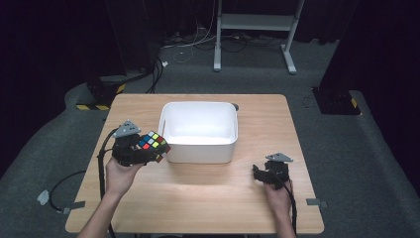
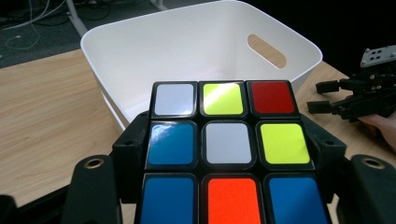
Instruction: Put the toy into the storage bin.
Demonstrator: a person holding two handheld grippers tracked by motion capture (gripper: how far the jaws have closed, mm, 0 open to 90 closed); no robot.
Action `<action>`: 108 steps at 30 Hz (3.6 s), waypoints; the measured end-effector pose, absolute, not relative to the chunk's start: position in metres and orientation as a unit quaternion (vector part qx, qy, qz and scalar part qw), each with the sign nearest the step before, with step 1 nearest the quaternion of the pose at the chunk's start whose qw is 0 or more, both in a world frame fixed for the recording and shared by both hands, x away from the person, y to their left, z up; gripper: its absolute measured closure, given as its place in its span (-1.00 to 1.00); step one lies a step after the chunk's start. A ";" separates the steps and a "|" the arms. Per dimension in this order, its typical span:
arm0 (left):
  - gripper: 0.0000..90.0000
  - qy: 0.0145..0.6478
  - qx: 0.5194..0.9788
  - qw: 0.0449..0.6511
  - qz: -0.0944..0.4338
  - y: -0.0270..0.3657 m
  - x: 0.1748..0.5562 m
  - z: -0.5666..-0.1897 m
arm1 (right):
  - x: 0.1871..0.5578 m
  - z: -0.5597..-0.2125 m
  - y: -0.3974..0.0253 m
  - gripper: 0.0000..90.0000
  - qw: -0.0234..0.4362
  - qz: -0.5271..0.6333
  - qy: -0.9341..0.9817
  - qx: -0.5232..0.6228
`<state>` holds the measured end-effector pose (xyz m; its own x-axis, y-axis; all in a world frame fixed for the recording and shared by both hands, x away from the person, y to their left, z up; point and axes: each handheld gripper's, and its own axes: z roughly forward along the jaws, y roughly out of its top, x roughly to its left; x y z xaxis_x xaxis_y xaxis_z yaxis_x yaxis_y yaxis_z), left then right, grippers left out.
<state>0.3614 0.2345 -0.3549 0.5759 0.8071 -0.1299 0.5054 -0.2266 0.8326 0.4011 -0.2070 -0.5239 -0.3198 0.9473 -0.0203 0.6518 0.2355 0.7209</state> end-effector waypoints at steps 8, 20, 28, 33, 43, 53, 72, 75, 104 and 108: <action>-0.25 0.423 0.767 0.453 0.167 0.232 0.367 -0.351 | 0.401 -0.524 -0.207 -0.50 0.236 0.313 0.750 0.533; -0.25 0.426 0.764 0.459 0.158 0.231 0.379 -0.345 | 0.401 -0.524 -0.207 -0.50 0.236 0.313 0.750 0.533; -0.25 0.421 0.765 0.459 0.164 0.228 0.385 -0.339 | 0.401 -0.524 -0.207 -0.50 0.236 0.313 0.750 0.533; -0.25 0.422 0.764 0.459 0.165 0.227 0.389 -0.337 | 0.401 -0.524 -0.207 -0.50 0.236 0.313 0.750 0.533; -0.25 0.421 0.764 0.461 0.163 0.222 0.399 -0.333 | 0.401 -0.524 -0.207 -0.50 0.236 0.313 0.750 0.533; -0.25 0.417 0.769 0.455 0.164 0.214 0.408 -0.329 | 0.401 -0.524 -0.207 -0.50 0.236 0.313 0.749 0.534; -0.25 0.408 0.775 0.451 0.171 0.201 0.421 -0.322 | 0.401 -0.524 -0.207 -0.50 0.236 0.313 0.750 0.533; -0.25 0.407 0.776 0.451 0.170 0.199 0.422 -0.322 | 0.401 -0.524 -0.207 -0.50 0.237 0.312 0.750 0.533; -0.25 0.393 0.789 0.442 0.168 0.168 0.447 -0.316 | 0.401 -0.524 -0.207 -0.50 0.237 0.312 0.750 0.533; -0.25 0.392 0.789 0.442 0.167 0.164 0.450 -0.317 | 0.401 -0.524 -0.207 -0.50 0.237 0.312 0.750 0.533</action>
